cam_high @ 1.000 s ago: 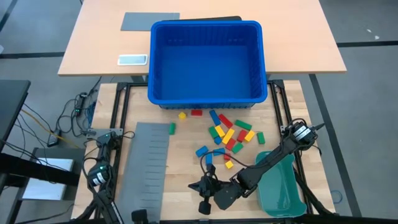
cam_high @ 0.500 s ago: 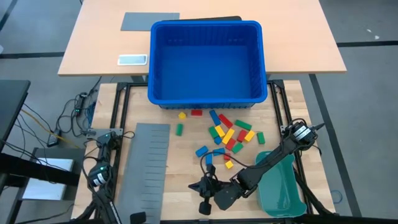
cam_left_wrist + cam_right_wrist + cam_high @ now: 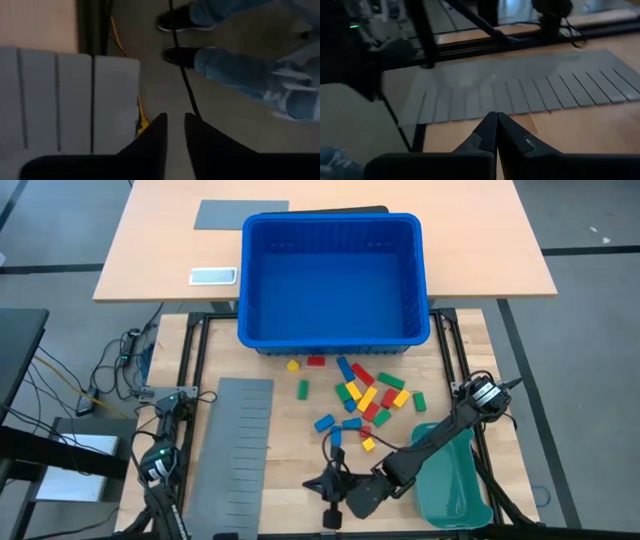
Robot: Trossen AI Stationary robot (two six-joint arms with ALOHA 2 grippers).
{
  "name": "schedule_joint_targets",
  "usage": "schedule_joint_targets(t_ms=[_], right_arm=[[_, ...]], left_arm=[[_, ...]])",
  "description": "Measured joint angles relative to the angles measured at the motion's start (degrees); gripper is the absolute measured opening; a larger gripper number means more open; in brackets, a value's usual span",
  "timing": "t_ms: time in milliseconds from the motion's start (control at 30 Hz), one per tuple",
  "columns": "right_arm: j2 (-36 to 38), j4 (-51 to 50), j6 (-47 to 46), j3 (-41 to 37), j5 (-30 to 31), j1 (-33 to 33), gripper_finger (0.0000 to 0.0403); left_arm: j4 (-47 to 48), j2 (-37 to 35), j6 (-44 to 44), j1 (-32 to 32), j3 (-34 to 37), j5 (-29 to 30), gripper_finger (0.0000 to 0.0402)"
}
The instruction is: Sort Items/Unsort Items
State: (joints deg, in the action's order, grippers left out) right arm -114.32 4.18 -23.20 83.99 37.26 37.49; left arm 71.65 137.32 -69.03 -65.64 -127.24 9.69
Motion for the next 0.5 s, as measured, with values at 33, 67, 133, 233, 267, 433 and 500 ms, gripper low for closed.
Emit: schedule_joint_targets(t_ms=[33,67,133,233,267,433,500], right_arm=[[0.0,0.61,1.32,0.0,-0.02,0.49,0.0011],[0.0,0.94,2.26,0.0,-0.02,0.98,0.0013],[-0.04,2.29,3.65,0.0,0.26,1.9,0.0018],[-0.04,4.56,4.85,0.02,0.59,2.76,0.0024],[-0.04,4.53,4.9,0.02,0.91,2.94,0.0025],[-0.07,4.66,5.53,0.0,2.68,3.35,0.0027],[-0.07,4.57,5.53,0.0,2.69,3.35,0.0027]], left_arm=[[0.18,0.0,0.03,-0.11,0.0,0.59,0.0098],[0.22,0.0,0.09,-0.27,0.0,1.21,0.0109],[0.22,0.18,1.15,-0.62,0.0,1.67,0.013],[0.25,1.36,2.13,-1.22,0.0,1.8,0.0155],[0.21,2.04,2.97,-1.32,0.0,1.67,0.0162],[3.08,4.87,4.04,-1.72,0.0,1.25,0.0189],[4.75,5.47,2.96,-1.8,0.0,1.28,0.0197]])
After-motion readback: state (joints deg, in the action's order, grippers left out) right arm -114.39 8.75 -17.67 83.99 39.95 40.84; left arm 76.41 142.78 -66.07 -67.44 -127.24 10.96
